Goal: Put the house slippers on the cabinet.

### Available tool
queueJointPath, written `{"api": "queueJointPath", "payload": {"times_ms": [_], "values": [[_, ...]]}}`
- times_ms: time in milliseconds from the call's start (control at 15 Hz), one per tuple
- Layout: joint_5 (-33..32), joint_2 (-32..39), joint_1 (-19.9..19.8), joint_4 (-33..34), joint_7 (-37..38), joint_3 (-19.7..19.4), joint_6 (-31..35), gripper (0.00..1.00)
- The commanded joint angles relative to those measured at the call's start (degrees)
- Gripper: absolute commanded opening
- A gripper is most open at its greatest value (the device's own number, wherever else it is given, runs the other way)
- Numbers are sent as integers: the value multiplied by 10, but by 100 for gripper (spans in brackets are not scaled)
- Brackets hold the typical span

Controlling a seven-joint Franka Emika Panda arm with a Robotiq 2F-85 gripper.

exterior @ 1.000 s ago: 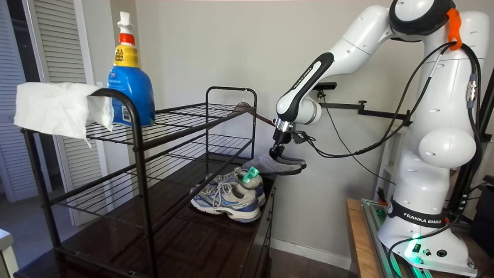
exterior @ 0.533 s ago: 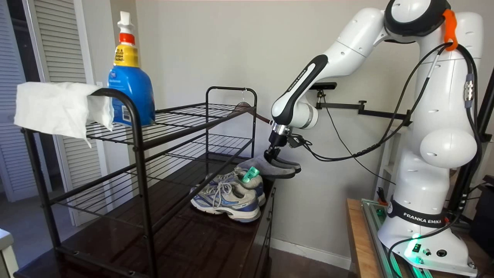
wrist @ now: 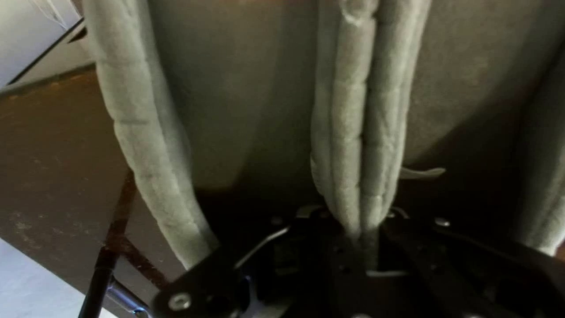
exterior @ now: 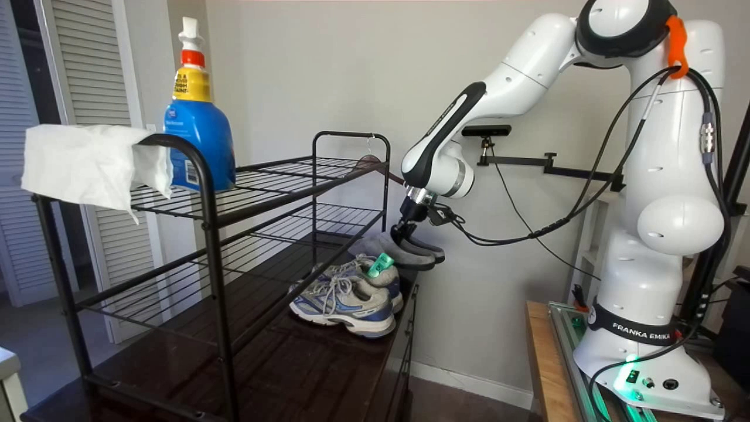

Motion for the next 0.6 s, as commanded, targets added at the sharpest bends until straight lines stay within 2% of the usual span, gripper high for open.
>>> {"api": "queueJointPath", "payload": {"times_ms": [0,533], "values": [[35,23,-5,26,-38,14,18,3],[75,53,-14,54,-71,40,49,3]]}}
